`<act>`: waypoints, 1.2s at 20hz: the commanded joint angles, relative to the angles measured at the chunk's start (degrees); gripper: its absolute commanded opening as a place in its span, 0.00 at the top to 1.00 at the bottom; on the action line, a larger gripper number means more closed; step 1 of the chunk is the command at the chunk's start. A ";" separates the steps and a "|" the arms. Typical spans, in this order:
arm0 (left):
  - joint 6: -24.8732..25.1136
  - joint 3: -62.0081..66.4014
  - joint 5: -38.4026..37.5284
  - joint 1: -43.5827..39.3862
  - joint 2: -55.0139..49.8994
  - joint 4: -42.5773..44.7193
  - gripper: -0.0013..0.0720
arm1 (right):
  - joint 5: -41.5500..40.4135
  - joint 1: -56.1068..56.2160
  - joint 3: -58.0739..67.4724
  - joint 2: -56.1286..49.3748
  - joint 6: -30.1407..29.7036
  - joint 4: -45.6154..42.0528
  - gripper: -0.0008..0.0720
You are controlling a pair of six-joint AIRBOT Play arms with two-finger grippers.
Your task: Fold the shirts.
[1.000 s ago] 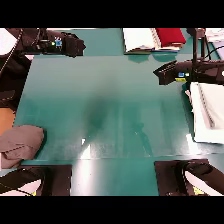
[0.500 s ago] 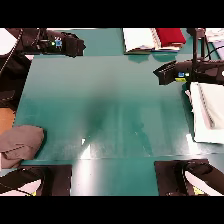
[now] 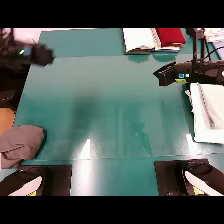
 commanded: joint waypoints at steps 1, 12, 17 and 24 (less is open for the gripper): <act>-0.11 -14.49 -10.12 9.99 9.38 7.67 0.94 | 0.11 0.02 0.02 0.02 0.00 0.00 0.97; -0.46 -51.63 -7.45 22.51 15.39 19.02 0.07 | 0.09 0.02 0.02 0.00 0.02 0.04 0.97; -2.16 -49.46 -7.39 22.51 15.52 18.82 0.82 | -0.68 0.02 0.26 0.02 0.00 0.00 0.97; -3.45 -12.33 -7.32 9.94 15.50 15.93 0.95 | -2.16 0.00 13.46 -0.02 -0.02 -1.14 0.97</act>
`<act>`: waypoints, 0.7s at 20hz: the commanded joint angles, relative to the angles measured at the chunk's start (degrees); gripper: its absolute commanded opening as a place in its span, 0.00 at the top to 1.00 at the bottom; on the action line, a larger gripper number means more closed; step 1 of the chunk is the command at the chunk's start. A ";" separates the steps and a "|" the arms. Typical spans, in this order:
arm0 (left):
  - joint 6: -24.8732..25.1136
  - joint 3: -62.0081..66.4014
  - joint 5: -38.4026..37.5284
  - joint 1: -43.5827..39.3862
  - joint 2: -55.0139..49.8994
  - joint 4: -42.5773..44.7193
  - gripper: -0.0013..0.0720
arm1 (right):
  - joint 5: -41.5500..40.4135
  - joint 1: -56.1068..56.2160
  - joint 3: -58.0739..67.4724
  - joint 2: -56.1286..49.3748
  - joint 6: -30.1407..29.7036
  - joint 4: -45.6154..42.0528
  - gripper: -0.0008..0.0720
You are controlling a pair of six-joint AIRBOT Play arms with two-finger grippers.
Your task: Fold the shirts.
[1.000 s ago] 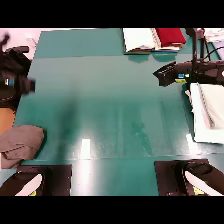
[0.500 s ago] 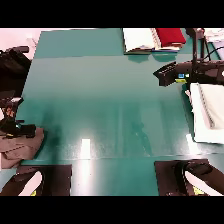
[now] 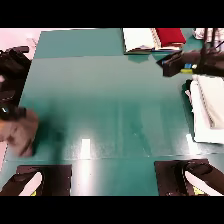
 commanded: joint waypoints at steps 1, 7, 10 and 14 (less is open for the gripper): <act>-1.70 19.58 2.23 -10.40 0.04 -0.85 0.95 | -0.90 0.00 7.91 -0.02 -0.02 -2.16 0.97; -1.66 34.21 11.19 -32.11 -2.93 -0.83 0.95 | -1.07 0.00 18.51 -0.02 0.04 -11.21 0.97; -1.62 34.80 11.65 -40.02 -10.03 -1.01 0.95 | -0.98 0.00 21.46 -0.02 0.24 -13.57 0.97; 1.20 34.82 12.83 -49.81 -24.68 -7.80 0.94 | -0.59 0.00 22.21 -0.02 0.70 -13.57 0.97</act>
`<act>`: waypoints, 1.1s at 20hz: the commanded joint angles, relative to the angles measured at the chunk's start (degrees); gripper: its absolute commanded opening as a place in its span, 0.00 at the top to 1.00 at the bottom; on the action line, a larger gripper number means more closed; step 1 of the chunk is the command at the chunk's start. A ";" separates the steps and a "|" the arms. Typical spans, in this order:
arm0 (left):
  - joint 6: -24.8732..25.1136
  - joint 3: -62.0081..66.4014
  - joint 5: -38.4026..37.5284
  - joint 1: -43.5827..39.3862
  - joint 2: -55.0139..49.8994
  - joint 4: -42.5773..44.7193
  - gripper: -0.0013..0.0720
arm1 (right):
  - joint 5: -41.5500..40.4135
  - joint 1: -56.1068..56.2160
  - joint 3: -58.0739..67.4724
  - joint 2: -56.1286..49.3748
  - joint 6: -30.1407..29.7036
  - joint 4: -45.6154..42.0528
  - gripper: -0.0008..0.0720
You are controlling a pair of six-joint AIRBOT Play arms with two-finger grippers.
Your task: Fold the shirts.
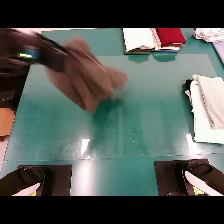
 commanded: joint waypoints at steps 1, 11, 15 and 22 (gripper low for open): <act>3.82 0.79 3.30 -8.90 -12.26 -7.15 0.94 | 0.98 0.00 1.18 -0.07 0.52 -1.07 0.97; 4.37 3.52 7.02 3.74 -21.62 -10.91 0.06 | 2.12 0.00 1.18 -0.68 1.40 -1.05 0.97; 2.82 -1.27 3.28 19.54 -24.24 -20.15 0.06 | 4.63 0.02 1.18 -2.38 1.42 -1.01 0.97; 9.44 -15.54 3.96 24.13 -30.91 -32.65 0.06 | 7.74 0.02 1.18 -6.21 3.54 -0.48 0.97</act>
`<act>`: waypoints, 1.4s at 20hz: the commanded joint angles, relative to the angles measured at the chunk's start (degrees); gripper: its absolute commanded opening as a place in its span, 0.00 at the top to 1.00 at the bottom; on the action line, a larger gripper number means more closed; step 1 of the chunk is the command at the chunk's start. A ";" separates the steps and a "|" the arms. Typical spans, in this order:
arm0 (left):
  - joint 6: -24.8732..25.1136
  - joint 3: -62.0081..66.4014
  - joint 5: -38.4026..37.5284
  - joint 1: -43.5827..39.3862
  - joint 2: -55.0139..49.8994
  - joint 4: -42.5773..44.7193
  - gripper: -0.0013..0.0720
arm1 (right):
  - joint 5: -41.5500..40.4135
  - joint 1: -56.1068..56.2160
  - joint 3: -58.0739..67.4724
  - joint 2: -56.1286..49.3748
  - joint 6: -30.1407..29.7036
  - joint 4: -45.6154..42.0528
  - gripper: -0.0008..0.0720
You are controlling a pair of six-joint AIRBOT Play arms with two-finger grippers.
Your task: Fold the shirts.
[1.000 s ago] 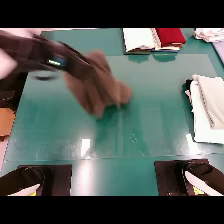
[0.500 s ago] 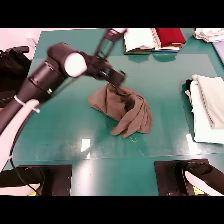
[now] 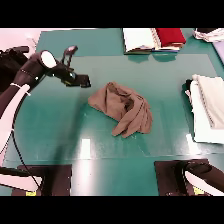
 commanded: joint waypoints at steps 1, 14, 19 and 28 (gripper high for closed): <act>3.91 -5.57 0.48 0.61 -3.63 -6.21 0.06 | 2.23 0.02 0.02 -1.90 1.60 0.20 0.97; 7.19 4.61 0.04 0.22 -0.61 -5.29 0.94 | 18.29 -12.48 -23.56 -5.01 2.69 15.26 0.97; 7.17 4.72 0.28 0.20 0.90 -4.24 0.94 | 14.10 -20.24 -46.56 -5.97 2.25 22.82 0.22; 7.15 4.72 -1.07 0.22 0.90 -4.22 0.94 | 0.94 -5.55 -55.49 -18.38 2.12 24.61 0.42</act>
